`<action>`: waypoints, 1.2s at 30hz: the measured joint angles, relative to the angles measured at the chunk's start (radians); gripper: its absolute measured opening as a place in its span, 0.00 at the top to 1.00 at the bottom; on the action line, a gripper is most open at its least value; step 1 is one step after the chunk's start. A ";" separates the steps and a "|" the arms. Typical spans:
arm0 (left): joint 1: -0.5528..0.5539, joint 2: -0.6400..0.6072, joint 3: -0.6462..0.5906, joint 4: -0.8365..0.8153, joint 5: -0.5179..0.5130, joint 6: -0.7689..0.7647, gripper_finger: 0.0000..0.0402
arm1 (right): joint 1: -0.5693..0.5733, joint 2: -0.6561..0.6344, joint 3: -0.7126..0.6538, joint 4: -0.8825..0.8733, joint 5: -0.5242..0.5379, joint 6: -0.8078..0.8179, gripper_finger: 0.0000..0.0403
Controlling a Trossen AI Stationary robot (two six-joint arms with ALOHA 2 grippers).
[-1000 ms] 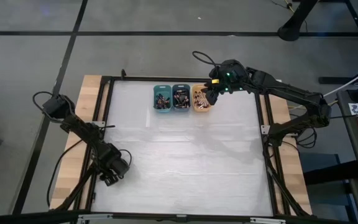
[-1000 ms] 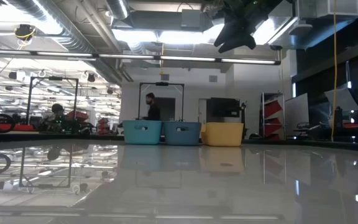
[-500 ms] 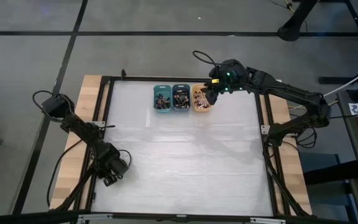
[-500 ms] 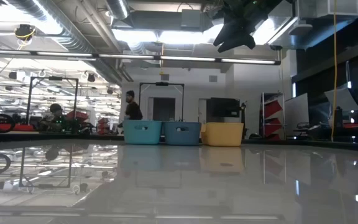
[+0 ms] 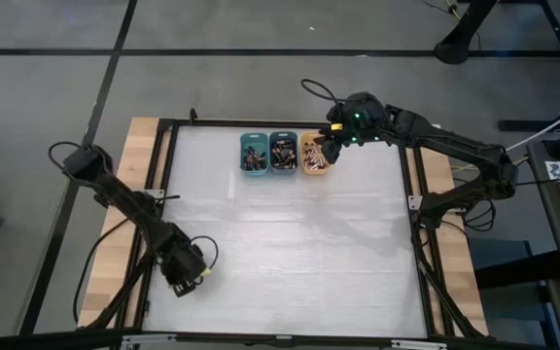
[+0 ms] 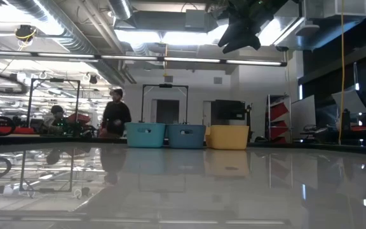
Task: Sort batteries
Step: Put the brown battery into the green bin
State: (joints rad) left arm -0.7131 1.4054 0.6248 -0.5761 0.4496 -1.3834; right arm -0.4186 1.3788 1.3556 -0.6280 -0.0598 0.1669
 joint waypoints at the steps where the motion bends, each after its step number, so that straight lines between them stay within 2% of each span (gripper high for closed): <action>1: 0.014 -0.009 0.009 -0.002 -0.011 0.000 0.97 | 0.000 0.000 0.000 0.001 0.000 -0.005 0.60; 7: 0.155 -0.084 0.043 -0.011 -0.127 0.039 0.96 | 0.000 0.000 0.000 0.035 0.000 -0.010 0.60; 14: 0.342 -0.164 0.085 -0.015 -0.265 0.170 0.97 | 0.000 0.000 0.000 0.031 -0.003 -0.010 0.60; 28: 0.755 -0.186 0.234 0.008 -0.393 0.558 0.98 | -0.001 0.000 0.000 -0.008 -0.038 -0.009 0.60; 36: 0.956 -0.169 0.301 0.195 -0.392 0.698 0.98 | -0.001 0.000 0.000 -0.052 -0.036 -0.014 0.60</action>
State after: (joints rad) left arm 0.2429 1.2367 0.9259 -0.3814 0.0577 -0.6852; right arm -0.4194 1.3788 1.3556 -0.6803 -0.0960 0.1528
